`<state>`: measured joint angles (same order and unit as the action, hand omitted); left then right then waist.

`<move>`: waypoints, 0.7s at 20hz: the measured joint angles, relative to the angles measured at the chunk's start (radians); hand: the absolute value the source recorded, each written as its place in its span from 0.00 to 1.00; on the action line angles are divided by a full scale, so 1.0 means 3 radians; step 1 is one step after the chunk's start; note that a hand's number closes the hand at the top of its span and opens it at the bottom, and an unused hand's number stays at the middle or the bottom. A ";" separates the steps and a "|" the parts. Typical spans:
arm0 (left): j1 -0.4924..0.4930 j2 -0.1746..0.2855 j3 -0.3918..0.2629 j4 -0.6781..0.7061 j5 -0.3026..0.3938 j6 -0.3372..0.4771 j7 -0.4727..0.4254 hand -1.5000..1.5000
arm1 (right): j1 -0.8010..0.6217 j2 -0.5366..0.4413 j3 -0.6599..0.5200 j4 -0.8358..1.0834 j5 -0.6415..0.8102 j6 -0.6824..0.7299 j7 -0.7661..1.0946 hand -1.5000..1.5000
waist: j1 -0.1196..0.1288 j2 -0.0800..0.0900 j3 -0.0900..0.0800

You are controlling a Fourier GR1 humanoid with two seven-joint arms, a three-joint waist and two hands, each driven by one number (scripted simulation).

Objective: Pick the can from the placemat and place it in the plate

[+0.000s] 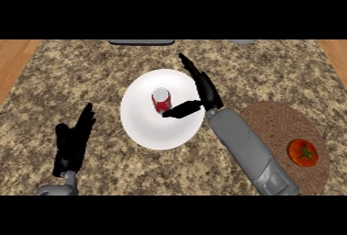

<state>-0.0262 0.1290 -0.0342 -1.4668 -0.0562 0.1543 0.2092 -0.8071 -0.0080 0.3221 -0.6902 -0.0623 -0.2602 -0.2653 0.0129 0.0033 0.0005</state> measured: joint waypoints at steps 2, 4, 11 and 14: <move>-0.0005 -0.0005 0.0005 -0.0052 -0.0007 -0.0003 0.0066 0.50 | 0.0003 0.0010 0.0014 0.0027 -0.0036 0.0040 -0.0078 0.00 | 0.0000 -0.0001 0.0000; -0.0055 -0.0035 -0.0005 0.0004 -0.0025 -0.0005 0.0054 0.50 | 0.0008 0.0016 0.0086 0.0066 -0.0114 0.0006 -0.0183 0.00 | 0.0007 -0.0001 0.0000; -0.0020 -0.0037 0.0036 -0.0001 -0.0046 -0.0049 0.0011 0.50 | -0.0047 0.0022 0.0232 0.0249 -0.0204 -0.0163 -0.0266 0.00 | 0.0014 -0.0002 -0.0001; -0.0020 -0.0045 0.0031 -0.0042 -0.0065 -0.0052 0.0060 0.50 | -0.0080 0.0024 0.0284 0.0359 -0.0199 -0.0268 -0.0247 0.00 | 0.0016 0.0000 -0.0001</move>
<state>-0.0322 0.1154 -0.0250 -1.4795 -0.0757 0.1386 0.2273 -0.8309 -0.0007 0.4074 -0.5824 -0.1221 -0.3405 -0.3395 0.0177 0.0032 0.0002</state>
